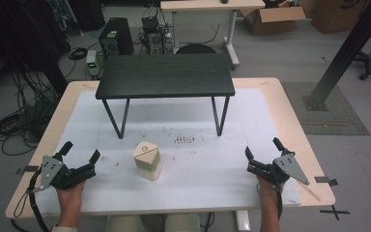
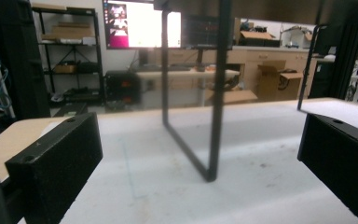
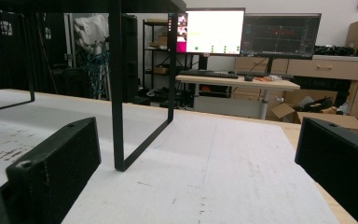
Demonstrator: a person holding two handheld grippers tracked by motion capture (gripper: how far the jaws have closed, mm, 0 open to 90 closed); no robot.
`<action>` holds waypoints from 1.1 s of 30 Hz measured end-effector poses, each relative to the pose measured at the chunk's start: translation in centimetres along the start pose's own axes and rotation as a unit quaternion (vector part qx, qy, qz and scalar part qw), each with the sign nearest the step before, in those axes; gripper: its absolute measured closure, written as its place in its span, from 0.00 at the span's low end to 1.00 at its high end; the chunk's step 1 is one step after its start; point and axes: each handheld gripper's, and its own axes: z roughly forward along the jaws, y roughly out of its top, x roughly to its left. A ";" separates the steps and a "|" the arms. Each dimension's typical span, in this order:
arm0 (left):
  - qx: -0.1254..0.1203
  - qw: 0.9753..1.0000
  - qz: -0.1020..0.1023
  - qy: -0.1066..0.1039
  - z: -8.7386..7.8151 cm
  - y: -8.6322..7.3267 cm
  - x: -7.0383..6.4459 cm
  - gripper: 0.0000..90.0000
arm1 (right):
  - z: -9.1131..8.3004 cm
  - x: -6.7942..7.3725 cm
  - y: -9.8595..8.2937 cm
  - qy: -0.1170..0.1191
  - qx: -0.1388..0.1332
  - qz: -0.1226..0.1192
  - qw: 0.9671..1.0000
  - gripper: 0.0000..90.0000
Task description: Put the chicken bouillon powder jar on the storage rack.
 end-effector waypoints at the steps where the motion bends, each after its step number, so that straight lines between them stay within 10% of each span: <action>1: -0.004 1.000 0.001 -0.001 -0.1 0.2 -0.4 0.00 | 0.0 0.0 0.0 0.000 0.000 0.000 1.000 0.00; 33: 0.004 0.999 -0.004 -0.045 -0.9 2.2 -10.0 0.00 | 0.0 0.0 0.0 0.001 -0.002 0.000 1.000 0.00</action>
